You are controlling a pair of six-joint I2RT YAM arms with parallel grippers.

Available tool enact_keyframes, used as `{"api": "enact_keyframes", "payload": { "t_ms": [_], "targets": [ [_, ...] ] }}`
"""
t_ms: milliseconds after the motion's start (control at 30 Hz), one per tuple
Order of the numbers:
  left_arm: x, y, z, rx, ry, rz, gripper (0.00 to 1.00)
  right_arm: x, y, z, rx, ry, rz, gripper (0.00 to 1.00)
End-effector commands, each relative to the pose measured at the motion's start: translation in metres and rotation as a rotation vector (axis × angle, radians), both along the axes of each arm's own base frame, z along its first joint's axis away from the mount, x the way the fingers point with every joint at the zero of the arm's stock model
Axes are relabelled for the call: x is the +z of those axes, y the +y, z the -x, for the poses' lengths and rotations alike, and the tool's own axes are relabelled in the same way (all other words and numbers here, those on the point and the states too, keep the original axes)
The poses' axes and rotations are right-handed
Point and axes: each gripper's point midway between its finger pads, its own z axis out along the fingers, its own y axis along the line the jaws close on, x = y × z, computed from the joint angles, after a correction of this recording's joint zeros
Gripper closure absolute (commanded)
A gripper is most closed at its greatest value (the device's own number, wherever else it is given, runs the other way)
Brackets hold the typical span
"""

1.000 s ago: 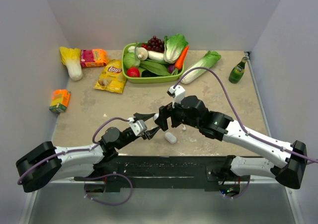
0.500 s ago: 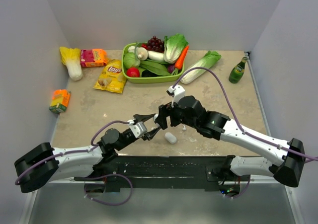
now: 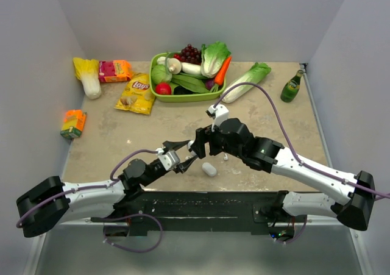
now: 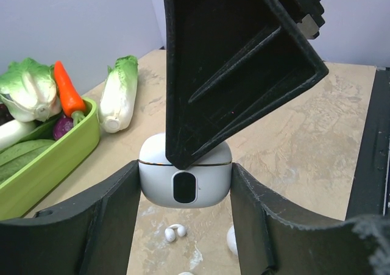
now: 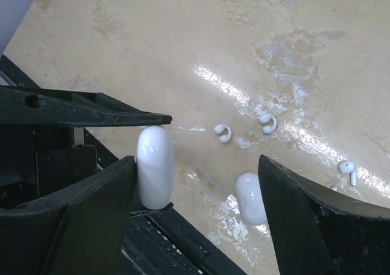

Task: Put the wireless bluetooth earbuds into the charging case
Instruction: Open the charging case at the center of the board.

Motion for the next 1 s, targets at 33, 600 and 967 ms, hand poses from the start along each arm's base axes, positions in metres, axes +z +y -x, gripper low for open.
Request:
{"api": "enact_keyframes", "payload": {
  "t_ms": [33,600,967],
  "targets": [
    [0.016,0.006,0.001,0.022,-0.052,0.050,1.00,0.014,-0.010,-0.010,-0.073,-0.043,-0.019,0.19],
    [0.016,0.013,0.001,0.050,-0.047,0.066,1.00,0.038,-0.014,-0.008,-0.058,-0.071,-0.115,0.18],
    [0.021,0.015,0.001,0.056,-0.058,0.086,1.00,0.035,0.010,0.007,0.066,0.002,-0.228,0.37]
  ]
}}
